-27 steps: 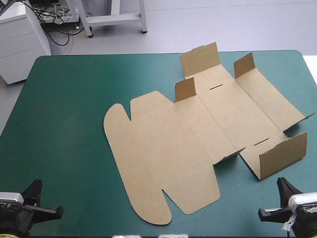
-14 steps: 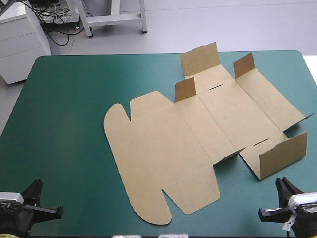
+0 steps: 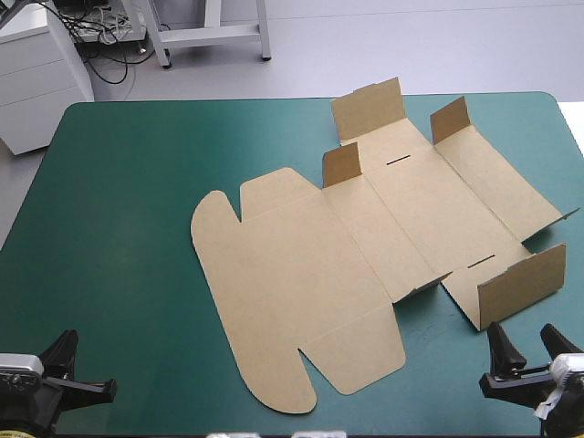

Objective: Fold the box

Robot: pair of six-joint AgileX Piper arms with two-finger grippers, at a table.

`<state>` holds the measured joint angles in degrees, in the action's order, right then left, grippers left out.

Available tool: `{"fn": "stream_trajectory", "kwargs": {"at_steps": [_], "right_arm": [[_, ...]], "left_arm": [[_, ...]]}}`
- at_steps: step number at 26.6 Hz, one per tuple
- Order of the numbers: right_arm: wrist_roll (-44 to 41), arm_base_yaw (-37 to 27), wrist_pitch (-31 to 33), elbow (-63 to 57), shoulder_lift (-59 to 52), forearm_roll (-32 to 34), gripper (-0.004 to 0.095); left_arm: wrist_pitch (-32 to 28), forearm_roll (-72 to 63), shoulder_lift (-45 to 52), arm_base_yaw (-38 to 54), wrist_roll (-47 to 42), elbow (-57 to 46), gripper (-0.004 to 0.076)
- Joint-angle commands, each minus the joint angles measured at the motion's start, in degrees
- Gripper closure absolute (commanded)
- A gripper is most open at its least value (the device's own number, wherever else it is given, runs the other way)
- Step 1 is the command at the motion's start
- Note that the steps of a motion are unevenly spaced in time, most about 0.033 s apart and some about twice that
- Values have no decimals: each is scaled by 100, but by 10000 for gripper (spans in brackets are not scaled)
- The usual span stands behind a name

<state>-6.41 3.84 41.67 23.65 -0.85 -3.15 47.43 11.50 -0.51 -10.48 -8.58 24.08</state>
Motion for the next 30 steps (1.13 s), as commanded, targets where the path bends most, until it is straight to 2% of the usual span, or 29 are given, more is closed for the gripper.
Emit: {"fn": "stream_trajectory", "kwargs": {"at_steps": [1, 3, 7, 9, 15, 19, 23, 25, 27, 30], "right_arm": [[-1292, 27, -419, 297, -85, 9, 210], [-1727, 27, -360, 414, 151, -104, 210], [-1819, 27, -326, 661, 702, -509, 210], [-2236, 27, -169, 845, 1151, -470, 211], [-2578, 27, -29, 1358, 2689, -460, 211], [-2851, 27, 392, 1805, 3707, -506, 211], [-2798, 27, 594, 2263, 4772, -1308, 211], [-2942, 27, 567, 2396, 5062, -1514, 234], [-3329, 27, 578, 2482, 5448, -1597, 298], [-3778, 27, 642, 2482, 5743, -1490, 309]], "left_arm": [[-447, 9, -93, 3, -45, 102, 756], [-447, -4, -93, 3, -45, 102, 756], [-447, -4, -93, 3, -45, 102, 756], [-447, -4, -93, 3, -45, 102, 756], [-447, -4, -93, 3, -45, 102, 756], [-447, -4, -93, 3, -45, 102, 756], [-447, -4, -93, 3, -45, 102, 756], [-447, -4, -93, 3, -45, 102, 756], [-447, -4, -93, 3, -45, 102, 756], [-447, -4, -93, 3, -45, 102, 756]]}}
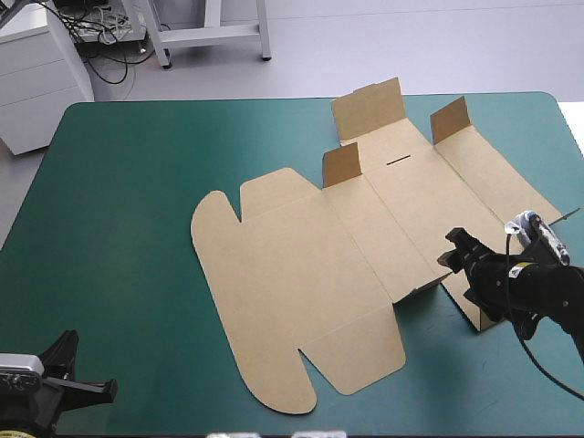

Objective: Fold the box

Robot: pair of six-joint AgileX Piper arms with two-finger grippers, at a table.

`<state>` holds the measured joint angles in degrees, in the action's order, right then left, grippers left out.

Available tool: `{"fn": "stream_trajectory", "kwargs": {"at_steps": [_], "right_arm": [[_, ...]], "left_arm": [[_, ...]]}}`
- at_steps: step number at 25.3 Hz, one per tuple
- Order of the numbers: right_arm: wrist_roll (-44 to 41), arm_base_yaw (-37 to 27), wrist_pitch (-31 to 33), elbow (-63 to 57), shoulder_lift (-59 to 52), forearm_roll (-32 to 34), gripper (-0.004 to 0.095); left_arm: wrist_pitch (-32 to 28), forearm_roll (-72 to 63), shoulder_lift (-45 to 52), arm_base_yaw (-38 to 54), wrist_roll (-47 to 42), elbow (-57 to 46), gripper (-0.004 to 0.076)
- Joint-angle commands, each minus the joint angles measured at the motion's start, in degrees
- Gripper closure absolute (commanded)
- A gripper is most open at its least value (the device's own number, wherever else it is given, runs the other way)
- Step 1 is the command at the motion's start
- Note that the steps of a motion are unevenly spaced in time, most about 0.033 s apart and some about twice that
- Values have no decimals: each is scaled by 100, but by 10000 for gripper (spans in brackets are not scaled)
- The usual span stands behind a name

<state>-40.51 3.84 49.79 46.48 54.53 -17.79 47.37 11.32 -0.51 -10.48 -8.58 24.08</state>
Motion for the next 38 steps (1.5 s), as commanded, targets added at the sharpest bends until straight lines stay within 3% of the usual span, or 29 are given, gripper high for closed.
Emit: {"fn": "stream_trajectory", "kwargs": {"at_steps": [1, 5, 10, 13, 16, 21, 29, 33, 38], "right_arm": [[-464, 27, -233, 199, 390, -64, 309], [-772, 305, -486, 199, 745, 69, 309], [-1502, 1058, -695, 199, 1489, 771, 309], [-1502, 1235, -1071, 199, 1839, 588, 356], [-1619, 1278, -1193, 199, 2012, 358, 487], [-1670, 1278, -1184, 199, 2044, 363, 936], [-1543, 1278, -1151, 199, 2012, 531, 916], [-279, 1278, -1363, 302, 2022, 477, 916], [575, 1278, -1372, 590, 2054, 990, 916]], "left_arm": [[-441, 13, -93, 3, -45, 102, 756], [-441, 13, -93, 3, -45, 102, 756], [-441, 13, -93, 3, -45, 102, 756], [-441, 13, -93, 3, -45, 102, 756], [-441, 13, -93, 3, -45, 102, 756], [-441, 13, -93, 3, -45, 102, 756], [-441, 13, -93, 3, -45, 102, 756], [-441, 13, -93, 3, -45, 102, 756], [-441, 13, -93, 3, -45, 102, 756]]}}
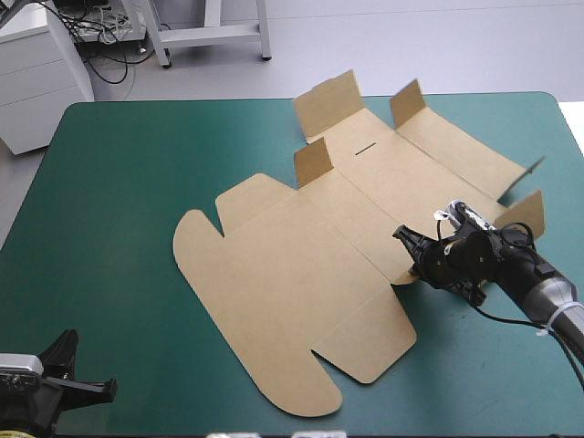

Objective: Fold the box

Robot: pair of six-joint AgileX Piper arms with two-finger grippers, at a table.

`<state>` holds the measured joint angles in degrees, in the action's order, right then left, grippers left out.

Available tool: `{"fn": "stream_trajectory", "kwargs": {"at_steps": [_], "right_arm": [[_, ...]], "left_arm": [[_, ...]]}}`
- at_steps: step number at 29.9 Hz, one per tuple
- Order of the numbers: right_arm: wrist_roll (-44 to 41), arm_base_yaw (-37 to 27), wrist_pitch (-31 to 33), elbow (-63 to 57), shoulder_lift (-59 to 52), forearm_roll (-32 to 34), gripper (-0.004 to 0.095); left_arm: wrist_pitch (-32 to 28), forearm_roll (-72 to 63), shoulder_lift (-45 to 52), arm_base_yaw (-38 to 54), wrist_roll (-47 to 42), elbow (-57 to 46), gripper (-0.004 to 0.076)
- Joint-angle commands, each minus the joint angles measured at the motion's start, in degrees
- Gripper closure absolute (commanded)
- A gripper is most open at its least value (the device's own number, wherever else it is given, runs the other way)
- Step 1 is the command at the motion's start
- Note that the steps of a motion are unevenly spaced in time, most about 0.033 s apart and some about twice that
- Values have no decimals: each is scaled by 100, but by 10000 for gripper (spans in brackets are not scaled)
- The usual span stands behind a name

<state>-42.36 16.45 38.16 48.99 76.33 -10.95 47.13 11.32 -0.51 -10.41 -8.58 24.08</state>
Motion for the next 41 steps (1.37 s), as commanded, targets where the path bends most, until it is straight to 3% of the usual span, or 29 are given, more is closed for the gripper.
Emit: {"fn": "stream_trajectory", "kwargs": {"at_steps": [1, 7, 18, 25, 32, 41], "right_arm": [[1121, 17, -111, 457, -78, 363, 916], [3357, 17, 1210, 1591, 553, 388, 916], [5676, 17, 3347, 4270, 2283, 380, 916], [6899, 17, 3333, 5483, 2866, 274, 916], [9109, 353, 3289, 5668, 2976, 609, 916], [10136, 984, 2216, 5668, 3026, 917, 931]], "left_arm": [[-418, 14, -93, -4, -45, 102, 756], [-418, 14, -93, -4, -45, 102, 756], [-418, 14, -93, -4, -45, 102, 756], [-418, 14, -93, -4, -45, 102, 756], [-418, 14, -93, -4, -45, 102, 756], [-418, 14, -93, -4, -45, 102, 756]]}}
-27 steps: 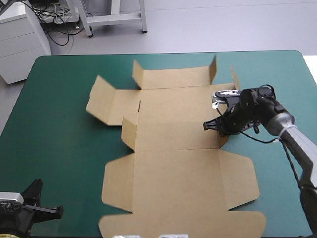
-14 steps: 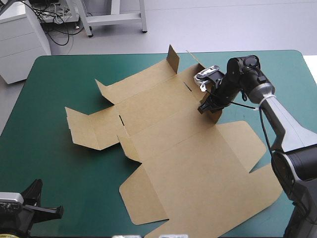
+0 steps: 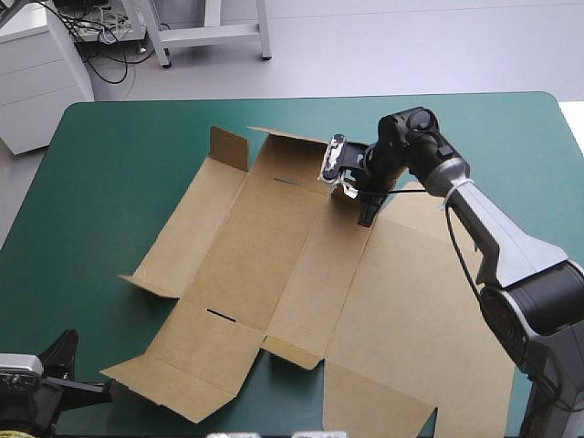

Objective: Fold the box

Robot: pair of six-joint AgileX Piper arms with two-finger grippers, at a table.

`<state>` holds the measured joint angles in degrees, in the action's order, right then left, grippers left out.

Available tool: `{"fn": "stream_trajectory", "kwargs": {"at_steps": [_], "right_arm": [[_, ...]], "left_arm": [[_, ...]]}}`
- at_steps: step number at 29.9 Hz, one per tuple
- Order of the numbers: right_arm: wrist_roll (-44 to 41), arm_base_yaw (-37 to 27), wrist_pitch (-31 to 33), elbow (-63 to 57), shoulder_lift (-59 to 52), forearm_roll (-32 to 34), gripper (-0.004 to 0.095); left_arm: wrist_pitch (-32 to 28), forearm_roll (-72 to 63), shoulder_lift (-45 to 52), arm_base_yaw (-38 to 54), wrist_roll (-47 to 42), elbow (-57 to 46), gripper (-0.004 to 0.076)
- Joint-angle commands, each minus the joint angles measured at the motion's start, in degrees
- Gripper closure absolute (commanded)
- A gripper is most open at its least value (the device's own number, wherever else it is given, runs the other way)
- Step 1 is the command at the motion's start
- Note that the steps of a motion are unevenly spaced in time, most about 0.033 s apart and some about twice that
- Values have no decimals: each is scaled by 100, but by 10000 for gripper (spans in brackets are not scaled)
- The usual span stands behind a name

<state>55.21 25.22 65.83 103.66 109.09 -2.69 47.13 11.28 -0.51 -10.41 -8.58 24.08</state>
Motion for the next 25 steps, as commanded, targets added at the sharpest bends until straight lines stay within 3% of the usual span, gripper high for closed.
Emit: {"fn": "stream_trajectory", "kwargs": {"at_steps": [1, 9, 15, 19, 23, 25], "right_arm": [[460, 130, -726, 201, -223, 105, 931], [1343, 233, -1213, 188, 127, -143, 931], [1478, 233, -1538, 188, 249, -933, 931], [2269, 233, -1503, 188, 307, -1491, 914], [2392, 233, -1491, 188, 384, -1604, 794], [2329, 233, -1491, 188, 397, -1588, 688]], "left_arm": [[-418, 18, -93, -4, -45, 102, 756], [-418, 18, -93, -4, -45, 102, 756], [-418, 18, -93, -4, -45, 102, 756], [-418, 18, -93, -4, -45, 102, 756], [-418, 8, -93, -4, -45, 102, 756], [-418, -5, -93, -4, -45, 102, 756]]}}
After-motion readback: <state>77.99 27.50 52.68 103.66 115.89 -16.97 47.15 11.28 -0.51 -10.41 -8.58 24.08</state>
